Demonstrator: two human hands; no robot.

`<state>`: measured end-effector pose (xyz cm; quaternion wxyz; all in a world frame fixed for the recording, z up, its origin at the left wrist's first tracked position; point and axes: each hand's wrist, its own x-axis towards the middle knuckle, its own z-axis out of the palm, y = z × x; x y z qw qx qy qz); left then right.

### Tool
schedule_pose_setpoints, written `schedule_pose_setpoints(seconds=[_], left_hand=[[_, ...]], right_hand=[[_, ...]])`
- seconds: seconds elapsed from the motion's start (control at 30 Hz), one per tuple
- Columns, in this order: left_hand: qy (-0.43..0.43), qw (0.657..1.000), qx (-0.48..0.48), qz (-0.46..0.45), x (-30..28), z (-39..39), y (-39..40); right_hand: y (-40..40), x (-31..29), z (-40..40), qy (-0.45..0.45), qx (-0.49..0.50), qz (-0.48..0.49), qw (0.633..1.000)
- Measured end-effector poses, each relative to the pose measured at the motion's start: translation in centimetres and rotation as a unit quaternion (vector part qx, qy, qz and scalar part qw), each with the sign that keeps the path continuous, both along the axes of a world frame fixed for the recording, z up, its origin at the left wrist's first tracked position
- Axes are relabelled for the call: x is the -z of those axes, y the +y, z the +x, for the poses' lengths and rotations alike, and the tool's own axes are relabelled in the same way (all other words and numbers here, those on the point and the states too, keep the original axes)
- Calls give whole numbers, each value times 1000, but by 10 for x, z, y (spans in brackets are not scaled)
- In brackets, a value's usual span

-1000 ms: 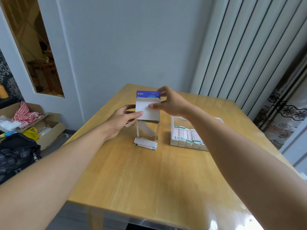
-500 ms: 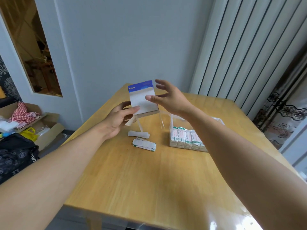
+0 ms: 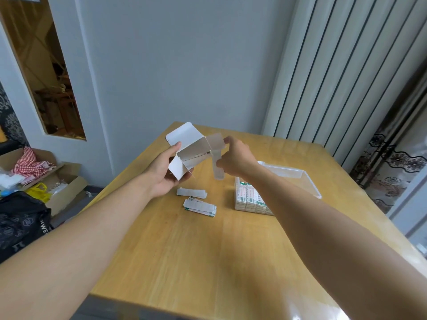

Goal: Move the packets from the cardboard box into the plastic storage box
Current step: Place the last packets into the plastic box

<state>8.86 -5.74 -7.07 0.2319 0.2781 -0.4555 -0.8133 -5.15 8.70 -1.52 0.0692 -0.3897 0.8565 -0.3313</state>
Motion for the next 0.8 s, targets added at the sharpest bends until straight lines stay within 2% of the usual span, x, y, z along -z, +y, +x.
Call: schedule_pose_setpoints(seconds=[0.17,0.33,0.5,0.7,0.8], left_hand=[[-41,998,-35,-36,7,-6,-3],[-114,993,11,-27,2,-2,-6],[-173,983,54,-29,-7,2,-14],[-211,973,95,-10,-14,1,-18],[-236,963,128,-13,-21,1,-23]], right_hand=[[3,1,6,31,-11,54,998],[7,-1,8,134,-3,84,987],[8,-9,5,119,-51,38,991],[3,-6,1,133,-93,63,985],[-4,-5,-5,90,-100,83,987]])
